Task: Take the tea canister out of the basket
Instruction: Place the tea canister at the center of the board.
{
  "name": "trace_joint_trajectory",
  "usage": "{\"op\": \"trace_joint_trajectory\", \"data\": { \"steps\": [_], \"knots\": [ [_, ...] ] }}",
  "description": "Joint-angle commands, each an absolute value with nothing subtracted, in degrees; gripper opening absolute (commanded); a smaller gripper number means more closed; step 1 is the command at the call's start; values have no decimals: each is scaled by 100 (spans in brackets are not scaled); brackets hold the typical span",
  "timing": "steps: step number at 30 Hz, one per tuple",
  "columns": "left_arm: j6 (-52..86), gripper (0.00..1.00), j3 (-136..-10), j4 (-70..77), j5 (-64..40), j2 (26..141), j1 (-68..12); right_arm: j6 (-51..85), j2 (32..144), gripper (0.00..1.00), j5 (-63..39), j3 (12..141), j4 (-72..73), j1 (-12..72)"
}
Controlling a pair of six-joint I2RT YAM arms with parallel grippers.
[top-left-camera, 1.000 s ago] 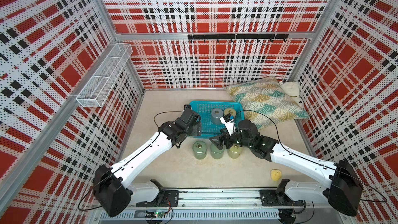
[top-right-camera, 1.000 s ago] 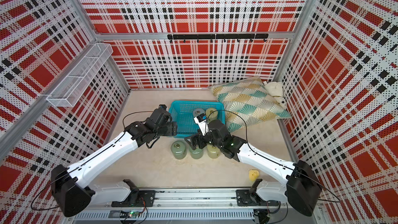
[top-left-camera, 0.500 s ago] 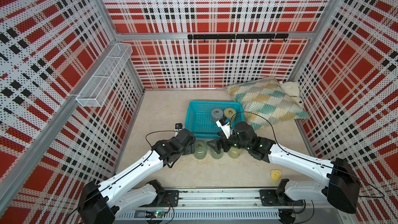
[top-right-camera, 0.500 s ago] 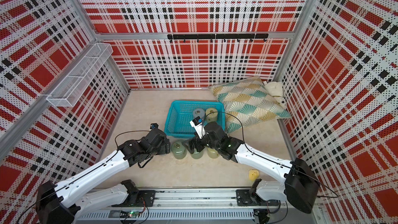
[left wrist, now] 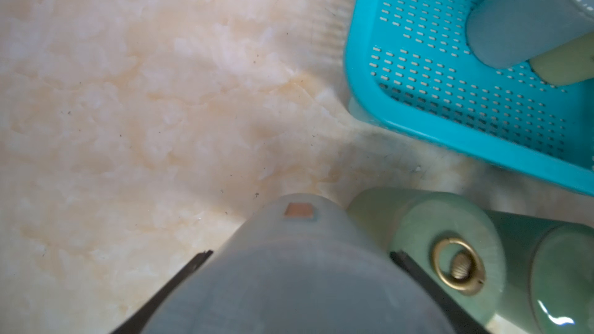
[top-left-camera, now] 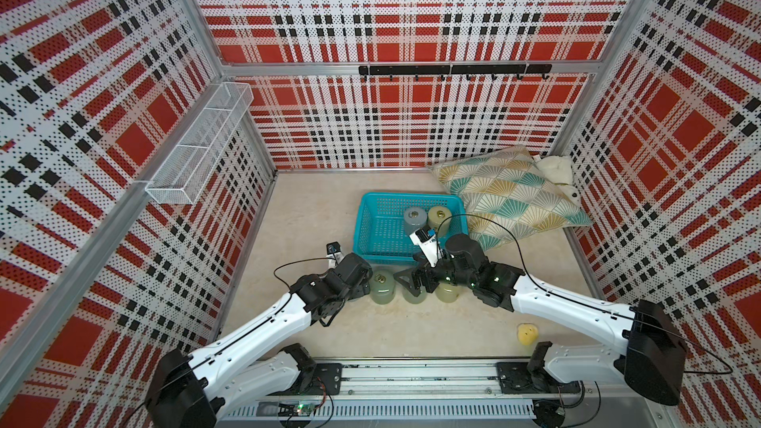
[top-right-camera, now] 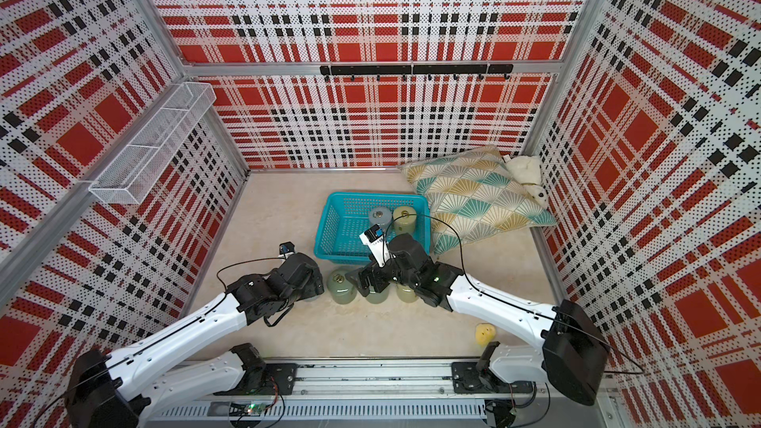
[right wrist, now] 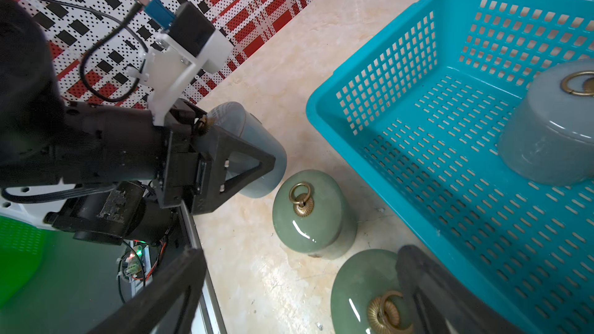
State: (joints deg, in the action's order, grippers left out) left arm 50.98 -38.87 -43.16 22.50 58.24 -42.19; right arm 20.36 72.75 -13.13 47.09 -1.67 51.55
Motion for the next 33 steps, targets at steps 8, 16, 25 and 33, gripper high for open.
{"op": "trace_joint_trajectory", "data": {
  "steps": [8,16,25,33],
  "knots": [
    [4974,78,-3483,-3227,2089,6284,-3809,1951,7305,100,-1292,4904,-129,5243],
    [4740,78,-3359,-2864,1985,6656,-3570,1943,7365,100,-1309,4916,-123,5265],
    [4632,81,-3322,-2725,1951,6958,-3564,1942,7448,100,-1292,4942,-131,5273],
    [4614,88,-3366,-2751,1895,7137,-3569,1942,7436,100,-1274,4944,-149,5273]
  ]
}}
